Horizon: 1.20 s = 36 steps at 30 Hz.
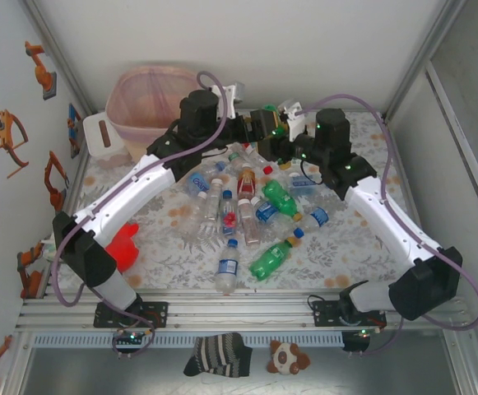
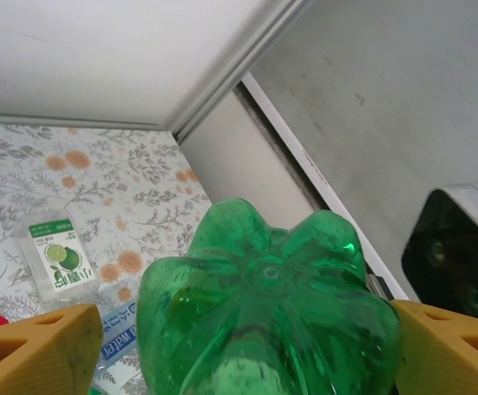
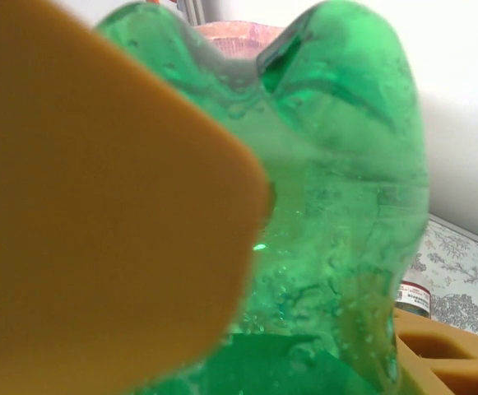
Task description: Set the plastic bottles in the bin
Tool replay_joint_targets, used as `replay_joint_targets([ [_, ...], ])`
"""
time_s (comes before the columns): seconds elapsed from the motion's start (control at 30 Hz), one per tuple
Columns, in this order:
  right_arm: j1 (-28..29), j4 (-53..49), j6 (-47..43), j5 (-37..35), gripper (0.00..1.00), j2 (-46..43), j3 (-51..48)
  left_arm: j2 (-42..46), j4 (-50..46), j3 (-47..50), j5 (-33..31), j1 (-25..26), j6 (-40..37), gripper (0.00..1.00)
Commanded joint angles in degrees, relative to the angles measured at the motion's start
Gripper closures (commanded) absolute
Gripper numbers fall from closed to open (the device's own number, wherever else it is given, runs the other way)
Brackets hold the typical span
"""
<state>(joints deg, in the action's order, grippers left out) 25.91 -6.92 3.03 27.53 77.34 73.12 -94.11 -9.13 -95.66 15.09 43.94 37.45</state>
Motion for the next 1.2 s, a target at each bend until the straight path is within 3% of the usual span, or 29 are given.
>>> replay_joint_targets([
  [0.0, 0.54, 2.02, 0.23, -0.76, 0.5, 0.43, 0.61, -0.77, -0.81, -2.4, 0.17, 0.66, 1.15, 0.13],
  [0.63, 1.77, 0.08, -1.88, -3.51, 0.5, 0.17, 1.08, -2.83, -0.39, -2.52, 0.74, 0.97, 2.27, 0.34],
  [1.0, 1.77, -0.97, -2.13, -4.85, 0.47, -0.6, 0.71, -1.44, 0.14, -1.29, -0.72, 0.87, 0.79, 0.4],
  [1.1, 1.77, -1.85, -2.23, -4.94, 0.43, -1.09, 0.62, -1.04, -0.07, -1.19, -0.94, 0.62, 0.15, 0.43],
  [1.17, 1.82, -3.16, -2.23, -4.94, 0.33, -1.38, 0.79, -0.75, -0.06, -1.11, -0.9, 0.35, -0.15, 0.44],
])
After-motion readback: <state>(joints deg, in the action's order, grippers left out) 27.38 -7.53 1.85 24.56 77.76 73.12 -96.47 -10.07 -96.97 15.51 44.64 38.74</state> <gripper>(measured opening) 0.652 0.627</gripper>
